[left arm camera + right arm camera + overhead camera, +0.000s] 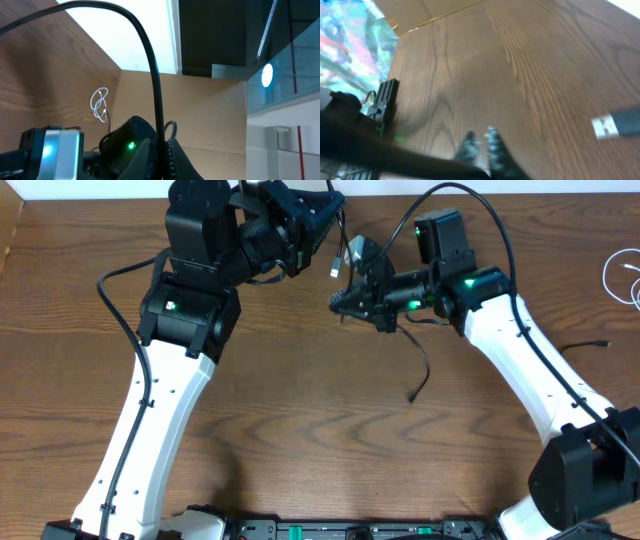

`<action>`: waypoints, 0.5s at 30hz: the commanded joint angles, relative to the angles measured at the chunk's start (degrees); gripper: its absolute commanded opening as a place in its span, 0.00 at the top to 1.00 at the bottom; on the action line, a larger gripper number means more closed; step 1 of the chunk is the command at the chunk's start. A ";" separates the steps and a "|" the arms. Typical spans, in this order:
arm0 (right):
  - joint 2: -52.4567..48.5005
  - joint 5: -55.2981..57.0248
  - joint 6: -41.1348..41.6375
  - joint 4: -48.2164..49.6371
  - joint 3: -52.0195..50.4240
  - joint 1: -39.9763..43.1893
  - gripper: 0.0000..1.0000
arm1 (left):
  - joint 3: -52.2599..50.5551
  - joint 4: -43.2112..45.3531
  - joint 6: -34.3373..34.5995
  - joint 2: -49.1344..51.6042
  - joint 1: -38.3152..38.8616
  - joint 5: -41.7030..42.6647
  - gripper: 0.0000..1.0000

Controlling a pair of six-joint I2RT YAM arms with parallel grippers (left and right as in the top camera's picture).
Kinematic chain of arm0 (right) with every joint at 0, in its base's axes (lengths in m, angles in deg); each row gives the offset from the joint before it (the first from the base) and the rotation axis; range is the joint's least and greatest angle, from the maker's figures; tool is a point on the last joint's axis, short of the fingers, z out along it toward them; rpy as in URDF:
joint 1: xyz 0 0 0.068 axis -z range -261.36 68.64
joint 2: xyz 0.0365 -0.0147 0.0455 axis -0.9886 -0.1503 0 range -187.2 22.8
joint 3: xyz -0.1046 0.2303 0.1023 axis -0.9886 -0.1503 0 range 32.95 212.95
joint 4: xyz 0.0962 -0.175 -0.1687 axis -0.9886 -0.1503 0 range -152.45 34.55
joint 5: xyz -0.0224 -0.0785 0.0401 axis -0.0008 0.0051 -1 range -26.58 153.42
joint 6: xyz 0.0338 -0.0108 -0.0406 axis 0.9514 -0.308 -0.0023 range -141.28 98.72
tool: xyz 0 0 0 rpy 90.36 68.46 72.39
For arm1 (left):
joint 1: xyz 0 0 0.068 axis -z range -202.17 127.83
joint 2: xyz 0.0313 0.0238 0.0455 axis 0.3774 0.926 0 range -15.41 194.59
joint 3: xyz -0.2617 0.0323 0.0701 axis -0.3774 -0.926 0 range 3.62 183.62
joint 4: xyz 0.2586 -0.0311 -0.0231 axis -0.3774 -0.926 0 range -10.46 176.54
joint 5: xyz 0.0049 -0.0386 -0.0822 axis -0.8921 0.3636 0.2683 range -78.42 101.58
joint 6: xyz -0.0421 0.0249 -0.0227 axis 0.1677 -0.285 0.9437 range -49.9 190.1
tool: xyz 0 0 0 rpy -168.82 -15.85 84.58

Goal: Untangle cables

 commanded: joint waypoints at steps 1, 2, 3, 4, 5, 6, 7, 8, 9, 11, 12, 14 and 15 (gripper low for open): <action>-0.11 0.92 7.23 0.39 0.46 2.14 0.99 | 0.63 0.28 -3.04 -0.07 -0.09 0.26 0.92; 0.17 0.90 9.38 0.55 0.46 3.10 0.99 | 0.63 0.24 -5.27 -0.04 -0.09 -0.15 0.92; 0.59 0.87 11.10 0.85 0.48 3.82 0.99 | 0.63 -0.15 -7.15 -0.04 -0.09 -0.63 0.92; 1.18 0.96 12.76 0.98 0.48 4.55 0.99 | 0.63 -1.01 -8.87 -0.04 -0.09 -1.03 0.92; 2.01 1.55 14.97 1.14 0.48 5.40 0.99 | 0.63 -1.95 -10.78 -0.04 -0.09 -1.20 0.91; 2.86 2.89 17.42 1.14 0.50 6.14 0.99 | 0.59 -3.02 -12.76 0.00 -0.09 -1.22 0.86; 3.85 4.68 19.85 1.14 0.52 6.91 0.99 | 0.57 -4.07 -15.08 0.04 -0.09 -1.29 0.83; 5.01 6.71 22.40 1.14 0.55 7.69 0.99 | 0.52 -5.20 -17.64 0.13 -0.09 -1.70 0.78; 6.16 8.81 24.90 1.16 0.59 8.55 0.99 | 0.52 -6.71 -19.89 0.15 -0.09 -2.64 0.71; 8.76 11.93 28.87 1.16 1.11 10.62 0.99 | 0.50 -10.80 -23.43 0.28 -0.09 -5.38 0.52; 9.88 12.59 29.97 1.14 1.60 11.67 0.99 | 0.48 -12.98 -23.96 0.33 -0.09 -6.71 0.44; 11.74 14.27 32.57 1.20 3.10 13.90 0.99 | 0.44 -17.16 -23.96 0.39 -0.09 -8.90 0.33; 12.41 15.19 33.73 1.18 4.24 15.06 0.99 | 0.42 -19.08 -23.96 0.44 -0.09 -9.68 0.30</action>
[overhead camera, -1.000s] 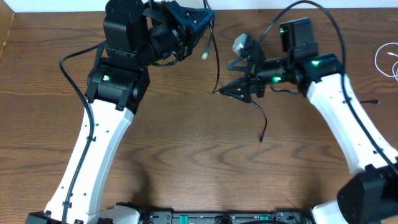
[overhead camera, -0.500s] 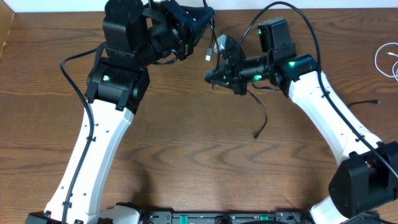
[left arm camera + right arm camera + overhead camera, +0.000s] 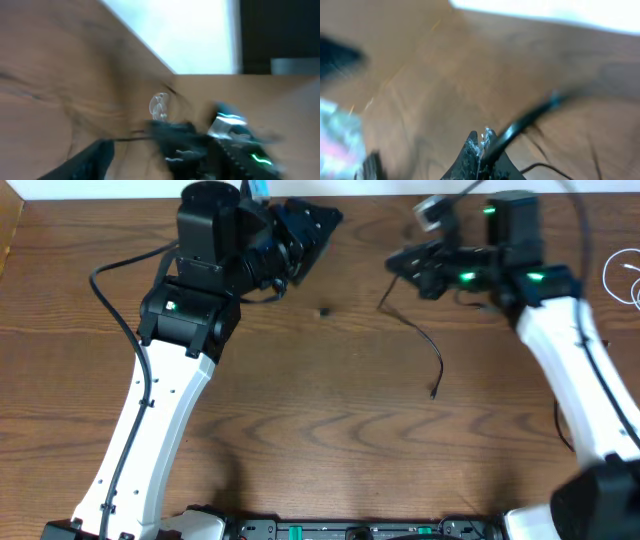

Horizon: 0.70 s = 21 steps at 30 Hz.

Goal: Untangle cables

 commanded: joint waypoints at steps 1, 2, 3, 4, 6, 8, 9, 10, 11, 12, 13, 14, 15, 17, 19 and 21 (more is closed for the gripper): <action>4.55 5.05 8.81 0.31 4.98 3.98 0.99 | 0.42 -4.46 -4.57 0.42 -0.09 -5.09 0.29; 4.85 5.64 9.77 0.33 6.75 5.35 0.99 | 0.42 -6.21 -4.79 0.50 -0.09 -5.95 0.28; 4.85 6.27 10.58 0.28 8.48 6.56 0.99 | 0.42 -7.96 -5.70 0.52 -0.09 -6.75 0.27; 4.83 6.75 11.19 0.33 10.47 7.93 0.99 | 0.42 -9.42 -7.15 0.66 -0.09 -7.48 0.27; 4.72 9.03 12.48 0.87 13.25 10.05 0.99 | 0.37 -11.41 -9.90 0.72 -0.09 -8.20 0.27; 4.70 11.19 13.05 2.05 15.39 12.11 0.99 | 0.37 -13.66 -12.66 0.74 -0.09 -9.29 0.27; 4.70 12.20 13.05 2.84 16.13 13.14 0.99 | 0.37 -14.58 -13.73 0.74 -0.09 -9.46 0.27; 4.70 13.38 13.05 3.58 16.70 14.19 0.99 | 0.37 -15.43 -14.60 0.74 -0.09 -9.51 0.27; 4.70 14.69 13.05 4.26 17.14 15.23 0.99 | 0.37 -16.09 -15.58 0.74 -0.09 -9.51 0.27; 4.70 16.31 13.25 5.16 17.33 16.46 0.99 | 0.35 -16.55 -16.57 0.74 -0.09 -9.51 0.27; 4.70 17.66 13.27 6.05 17.33 17.49 0.99 | 0.35 -16.92 -17.49 0.74 -0.09 -9.51 0.27; 4.55 19.34 13.44 6.84 17.33 18.51 0.99 | 0.35 -17.16 -18.32 0.74 -0.09 -9.49 0.27; 4.35 20.98 13.44 7.63 17.33 19.50 0.99 | 0.35 -17.35 -18.69 0.74 -0.09 -9.51 0.27; 3.52 24.37 13.44 9.33 17.33 21.49 0.99 | 0.31 -17.57 -18.67 0.74 -0.09 -9.51 0.27; 2.08 26.73 13.44 11.28 17.33 23.61 0.99 | 0.31 -17.55 -18.67 0.74 -0.09 -9.49 0.27; 0.17 27.28 13.66 13.16 17.33 25.49 0.99 | 0.31 -17.55 -18.67 0.74 -0.09 -9.51 0.27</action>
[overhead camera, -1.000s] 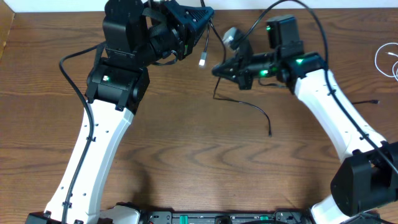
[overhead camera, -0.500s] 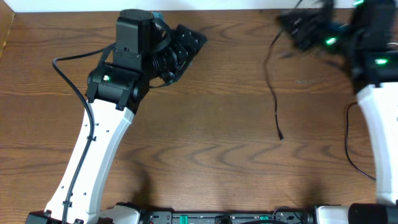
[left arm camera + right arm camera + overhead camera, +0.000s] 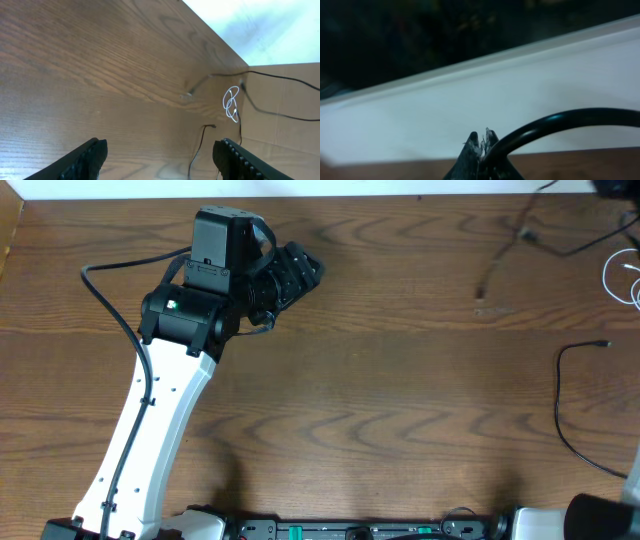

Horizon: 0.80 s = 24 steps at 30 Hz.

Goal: Untangle cables

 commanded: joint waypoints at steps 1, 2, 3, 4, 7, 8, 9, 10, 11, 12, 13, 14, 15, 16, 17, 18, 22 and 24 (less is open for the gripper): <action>-3.69 5.01 0.94 1.97 0.98 3.15 0.99 | 0.31 -0.04 -2.03 0.44 -0.09 -0.79 0.27; -4.87 5.14 1.51 2.60 0.98 4.02 0.99 | 0.31 -0.04 -2.03 0.44 -0.09 -0.79 0.27; -6.38 5.44 2.58 3.30 0.98 5.07 0.99 | 0.31 -0.04 -2.03 0.44 -0.07 -0.79 0.27; -7.69 5.68 3.65 4.00 0.98 5.90 0.99 | 0.31 -0.04 -2.03 0.44 -0.07 -0.79 0.27; -11.96 6.58 5.90 7.26 0.98 8.28 0.99 | 0.31 -0.02 -2.03 0.44 -0.07 -0.79 0.27; -13.40 6.97 6.75 8.55 0.98 9.01 0.99 | 0.31 -0.02 -2.03 0.44 -0.09 -0.79 0.27; -15.04 7.54 7.89 10.03 0.98 9.77 0.99 | 0.31 -0.04 -2.03 0.44 -0.07 -0.79 0.26; -16.35 8.26 8.79 11.19 0.98 10.36 0.99 | 0.31 -0.04 -2.03 0.46 -0.07 -0.79 0.27; -17.59 9.18 9.42 12.04 0.98 10.93 0.99 | 0.31 -0.04 -2.03 0.46 -0.07 -0.79 0.27; -18.84 10.45 10.01 12.63 0.98 11.39 0.99 | 0.31 -0.04 -2.03 0.46 -0.07 -0.79 0.27; -20.09 11.85 10.34 13.00 0.98 11.76 0.99 | 0.31 -0.04 -2.03 0.48 -0.07 -0.79 0.26; -21.31 13.16 10.32 13.00 0.98 12.09 0.99 | 0.31 -0.04 -2.01 0.55 -0.07 -0.79 0.27; -22.86 14.43 10.25 12.70 0.98 12.33 0.99 | 0.31 -0.04 -2.03 0.66 -0.07 -0.79 0.27; -24.17 15.19 10.23 12.04 0.98 12.48 0.99 | 0.31 -0.04 -2.03 0.74 -0.07 -0.76 0.26; -25.46 15.54 9.77 10.97 0.98 12.59 0.99 | 0.31 -0.07 -2.03 0.79 -0.07 -0.76 0.27; -26.73 15.72 9.25 9.64 0.98 12.66 0.99 | 0.24 -0.04 -2.01 0.90 -0.02 -0.79 0.26; -31.30 16.31 8.33 2.67 0.98 12.83 0.23 | 0.20 -0.04 -2.01 1.36 0.09 -0.76 0.27; -32.59 16.79 8.35 -1.62 0.98 12.83 0.01 | 0.13 -0.04 -2.01 1.51 0.09 -0.76 0.26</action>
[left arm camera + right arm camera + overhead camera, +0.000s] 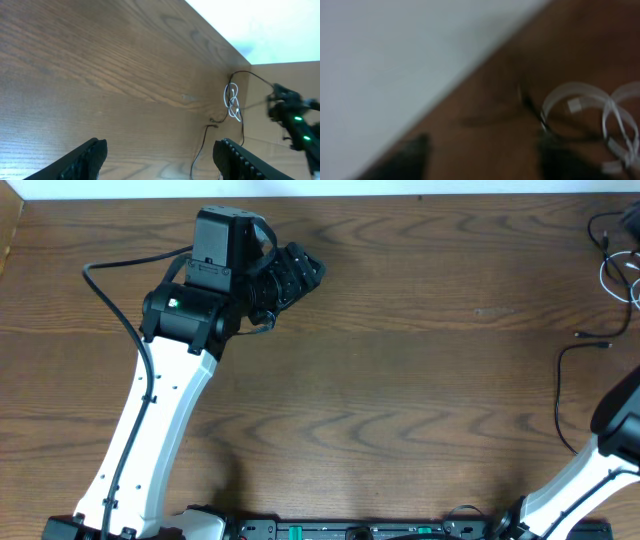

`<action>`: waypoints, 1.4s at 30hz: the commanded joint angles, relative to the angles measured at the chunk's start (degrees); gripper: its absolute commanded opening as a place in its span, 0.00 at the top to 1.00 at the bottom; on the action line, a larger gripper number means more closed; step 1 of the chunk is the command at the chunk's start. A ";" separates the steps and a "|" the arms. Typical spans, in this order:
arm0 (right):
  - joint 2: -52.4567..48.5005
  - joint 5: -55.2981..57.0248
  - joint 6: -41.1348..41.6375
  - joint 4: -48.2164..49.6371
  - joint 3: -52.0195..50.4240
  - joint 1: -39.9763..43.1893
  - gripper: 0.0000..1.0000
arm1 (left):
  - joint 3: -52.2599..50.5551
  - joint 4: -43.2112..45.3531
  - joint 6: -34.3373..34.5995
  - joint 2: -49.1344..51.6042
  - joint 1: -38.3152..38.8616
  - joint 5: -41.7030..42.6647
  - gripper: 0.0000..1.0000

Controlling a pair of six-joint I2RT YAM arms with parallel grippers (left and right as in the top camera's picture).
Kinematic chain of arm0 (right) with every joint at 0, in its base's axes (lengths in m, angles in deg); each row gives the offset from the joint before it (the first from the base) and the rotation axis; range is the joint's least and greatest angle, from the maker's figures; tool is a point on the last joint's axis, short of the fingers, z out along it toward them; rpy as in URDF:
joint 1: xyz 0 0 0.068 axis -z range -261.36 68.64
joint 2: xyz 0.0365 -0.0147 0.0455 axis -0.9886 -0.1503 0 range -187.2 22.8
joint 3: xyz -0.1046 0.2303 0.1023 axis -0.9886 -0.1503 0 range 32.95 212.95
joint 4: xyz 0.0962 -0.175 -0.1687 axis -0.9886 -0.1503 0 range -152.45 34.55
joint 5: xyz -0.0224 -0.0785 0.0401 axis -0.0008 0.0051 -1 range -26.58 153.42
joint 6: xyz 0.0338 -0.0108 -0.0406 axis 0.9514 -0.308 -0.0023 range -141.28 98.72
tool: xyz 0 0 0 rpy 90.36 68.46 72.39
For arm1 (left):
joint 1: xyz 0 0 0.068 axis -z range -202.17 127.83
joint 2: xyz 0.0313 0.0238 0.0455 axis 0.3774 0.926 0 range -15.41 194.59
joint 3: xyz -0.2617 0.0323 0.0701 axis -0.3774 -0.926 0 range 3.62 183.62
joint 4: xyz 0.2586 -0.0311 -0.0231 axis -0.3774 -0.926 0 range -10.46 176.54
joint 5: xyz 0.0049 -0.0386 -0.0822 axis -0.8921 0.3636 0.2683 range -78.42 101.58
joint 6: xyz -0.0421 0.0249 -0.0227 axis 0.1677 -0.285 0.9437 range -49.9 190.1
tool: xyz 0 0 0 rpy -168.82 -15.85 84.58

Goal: Untangle cables

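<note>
My left gripper stands open and empty above the back left of the table; in the overhead view it is this left gripper. My right gripper is blurred, its jaws wide apart, over the far right corner. Just beyond it lie a white cable coil and a thin black cable. The left wrist view shows the same white coil, with a black cable loop beside it. A second black cable curves along the table's right edge.
A cardboard wall stands past the table's right end. The right arm's white link rises at the lower right corner of the overhead view. The left arm crosses the left part of the table.
My right gripper was shut on the black cable, facing the white wall. It is open now over the far right corner, and the cable lies by the white coil. My left arm stayed put.
Both grippers were close together at the back middle, each shut on the black cable. Then they had parted, the left open, the right carrying the cable off to the right. Later the cable trailed at the far right. Now it lies released in that corner.
</note>
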 commanded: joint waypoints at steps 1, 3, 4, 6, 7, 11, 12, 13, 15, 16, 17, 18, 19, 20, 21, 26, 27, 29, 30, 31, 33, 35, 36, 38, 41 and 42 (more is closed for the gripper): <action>-2.19 2.10 -0.50 -4.50 0.52 0.02 0.01 | 0.09 -0.02 -1.40 1.01 0.09 -0.76 0.26; -2.19 2.27 -0.50 -7.96 0.52 0.00 0.01 | 0.04 -0.02 -1.40 1.01 0.09 -0.76 0.27; -2.03 2.25 -0.50 -9.44 0.52 0.00 0.01 | 0.04 -0.02 -1.40 1.01 0.09 -0.76 0.26; -1.27 0.59 -0.48 -12.70 0.52 0.00 0.01 | 0.04 -0.02 -1.40 1.01 0.09 -0.76 0.27; -0.70 -1.20 -0.48 -14.36 0.52 0.00 0.01 | 0.04 -0.02 -1.42 1.01 0.09 -0.79 0.27; 2.43 -9.68 -0.72 -20.98 0.52 -0.11 0.01 | -0.02 -0.02 -2.80 1.01 0.09 -1.27 0.26; 3.58 -11.91 -1.27 -22.91 0.52 -0.26 0.01 | -0.02 -0.07 -4.26 1.01 0.09 -1.90 0.27; 4.66 -13.38 -2.01 -24.44 0.52 -0.46 0.01 | -0.04 -0.24 -5.22 1.01 0.09 -2.45 0.26; 7.10 -16.06 -3.50 -27.45 0.52 -1.16 0.01 | -0.13 -0.63 -7.32 1.01 0.09 -3.23 0.26; 8.66 -17.31 -5.29 -29.16 0.52 -1.81 0.01 | -0.13 -1.14 -8.41 1.01 0.09 -4.04 0.26; 10.08 -17.79 -7.26 -30.77 0.52 -2.51 0.01 | -0.13 -1.51 -9.31 1.01 0.09 -4.81 0.24; 11.65 -17.88 -9.03 -32.63 0.52 -3.32 0.01 | -0.13 -1.97 -10.25 1.01 0.09 -5.86 0.23; 13.25 -17.84 -10.88 -34.47 0.52 -4.31 0.01 | -0.13 -2.60 -11.08 1.01 0.09 -7.06 0.23; 14.82 -17.77 -13.03 -36.28 0.52 -5.40 0.01 | -0.15 -3.48 -11.72 1.01 0.09 -8.74 0.22; 16.76 -17.33 -15.23 -38.27 0.52 -6.73 0.01 | -0.17 -4.55 -11.69 1.01 0.09 -10.62 0.22; 24.63 -11.82 -19.82 -45.29 0.52 -13.57 0.01 | -0.17 -7.69 -11.69 1.01 0.09 -17.44 0.02; 26.16 -10.29 -19.85 -46.53 0.52 -15.08 0.01 | -0.17 -8.31 -11.69 1.01 0.07 -18.84 0.02; 29.55 -5.79 -19.82 -49.09 0.52 -18.29 0.01 | -0.17 -9.29 -11.67 1.01 0.07 -20.55 0.02; 31.02 -3.65 -19.82 -50.14 0.52 -19.74 0.01 | -0.17 -9.22 -11.67 1.01 0.07 -20.46 0.02; 32.79 -1.25 -19.82 -51.28 0.52 -21.33 0.01 | -0.17 -9.22 -11.67 1.01 0.07 -20.46 0.02; 35.63 2.60 -19.82 -53.18 0.52 -23.65 0.01 | -0.17 -9.22 -11.67 1.01 0.07 -20.46 0.02; 38.25 6.12 -19.80 -55.54 0.52 -25.07 0.01 | -0.17 -9.22 -11.67 1.01 0.07 -20.46 0.02; 39.69 6.82 -19.82 -57.24 0.52 -25.55 0.01 | -0.17 -9.22 -11.67 1.01 0.09 -20.46 0.02; 41.83 6.75 -19.80 -59.30 0.52 -25.73 0.01 | -0.17 -9.22 -11.67 1.01 0.07 -20.46 0.02; 44.24 6.75 -19.80 -61.13 0.52 -25.70 0.01 | -0.17 -9.22 -11.67 1.01 0.07 -20.46 0.02; 44.94 6.75 -19.80 -61.40 0.52 -25.70 0.01 | -0.17 -9.22 -11.67 1.01 0.07 -20.46 0.02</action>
